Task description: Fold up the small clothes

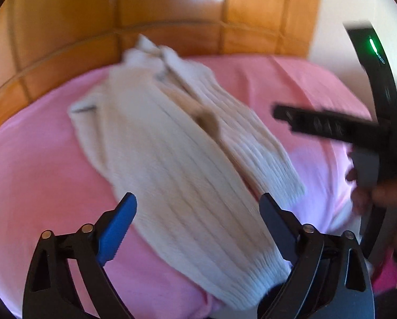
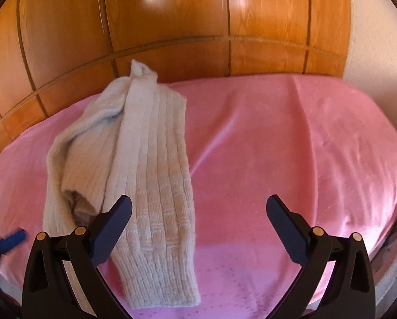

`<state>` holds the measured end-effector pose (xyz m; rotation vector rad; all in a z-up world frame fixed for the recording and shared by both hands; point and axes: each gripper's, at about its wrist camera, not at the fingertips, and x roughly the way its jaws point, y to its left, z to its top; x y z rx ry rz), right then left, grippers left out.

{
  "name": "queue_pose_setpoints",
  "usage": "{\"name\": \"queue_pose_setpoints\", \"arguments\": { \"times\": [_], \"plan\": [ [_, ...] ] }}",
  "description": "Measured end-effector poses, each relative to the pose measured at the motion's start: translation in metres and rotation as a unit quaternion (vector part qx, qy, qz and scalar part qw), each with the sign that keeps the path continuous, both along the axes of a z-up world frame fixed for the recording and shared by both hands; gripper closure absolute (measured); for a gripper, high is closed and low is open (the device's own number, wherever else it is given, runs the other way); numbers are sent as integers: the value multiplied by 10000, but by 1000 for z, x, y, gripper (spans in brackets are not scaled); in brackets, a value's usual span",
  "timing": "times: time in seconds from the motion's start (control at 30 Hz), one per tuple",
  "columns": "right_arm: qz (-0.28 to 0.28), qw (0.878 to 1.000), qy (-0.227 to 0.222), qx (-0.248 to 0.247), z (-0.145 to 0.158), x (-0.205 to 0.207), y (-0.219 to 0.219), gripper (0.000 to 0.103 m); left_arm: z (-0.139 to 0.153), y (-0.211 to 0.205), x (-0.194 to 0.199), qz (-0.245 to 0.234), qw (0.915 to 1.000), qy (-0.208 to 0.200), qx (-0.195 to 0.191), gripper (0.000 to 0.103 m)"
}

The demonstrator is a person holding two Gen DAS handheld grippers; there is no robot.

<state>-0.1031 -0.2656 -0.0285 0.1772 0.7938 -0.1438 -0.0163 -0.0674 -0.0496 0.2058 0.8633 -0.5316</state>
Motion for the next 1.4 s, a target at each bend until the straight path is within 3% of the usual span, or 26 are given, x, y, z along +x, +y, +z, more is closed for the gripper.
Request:
{"name": "queue_pose_setpoints", "arguments": {
  "times": [0.13, 0.23, 0.3, 0.33, 0.4, 0.57, 0.63, 0.7, 0.8, 0.93, 0.97, 1.03, 1.07, 1.1, 1.13, 1.2, 1.27, 1.33, 1.4],
  "plan": [
    [546, 9975, 363, 263, -21, 13, 5, 4, -27, -20, 14, -250, 9984, 483, 170, 17],
    [904, 9938, 577, 279, -37, 26, 16, 14, -36, -28, 19, -239, 9987, 276, 370, 51],
    [1159, 9895, 771, 393, -48, 33, 23, 44, -29, -24, 20, -324, 9990, 285, 112, 95],
    [1290, 9886, 735, 256, -48, 34, 28, 49, -24, -19, 21, -285, 9991, 315, -41, 95],
    [1564, 9852, 663, 209, -43, 33, 32, 91, -14, 0, 21, -209, 9982, 370, -433, 96],
    [1392, 9899, 251, -82, -10, 30, 11, 92, 32, 77, 27, 377, 9890, 211, -1412, 97],
    [1168, 9926, 76, -313, 6, 34, -7, 92, 51, 114, 39, 906, 9839, -50, -1538, 97],
    [822, 9954, -41, -499, 20, 46, -30, 92, 66, 154, 60, 1496, 9739, -246, -1692, 97],
    [240, 9958, -153, -872, 37, 65, -66, 92, 84, 210, 99, 2490, 9570, -672, -1325, 97],
    [-395, 9933, -36, -1081, 42, 106, -109, 92, 93, 271, 168, 3824, 9162, -806, -883, 97],
    [-528, 9919, 12, -1151, 41, 113, -118, 92, 94, 277, 181, 4005, 9094, -838, -744, 95],
    [-842, 9894, 145, -1171, 39, 140, -136, 86, 96, 282, 203, 4549, 8850, -955, -281, 81],
    [-929, 9888, 145, -1162, 39, 138, -142, 68, 95, 279, 217, 4663, 8792, -959, -205, 59],
    [-1008, 9882, 97, -1150, 38, 142, -143, 45, 96, 277, 217, 4735, 8749, -985, -247, 42],
    [-1042, 9886, -25, -1090, 41, 140, -143, 38, 95, 271, 212, 4685, 8763, -1059, -384, 41],
    [-844, 9919, -158, -932, 43, 135, -131, 37, 83, 252, 207, 4363, 8940, -876, -529, 41],
    [-434, 9970, -169, -621, 38, 132, -112, 37, 64, 237, 190, 3890, 9145, -448, -1022, 41],
    [222, 9997, -95, -38, 30, 131, -88, 39, 34, 210, 182, 3365, 9304, 244, -1433, 45],
    [744, 9958, 100, 531, 16, 133, -65, 56, -2, 173, 179, 2873, 9347, 956, -1861, 50]
  ]
}}
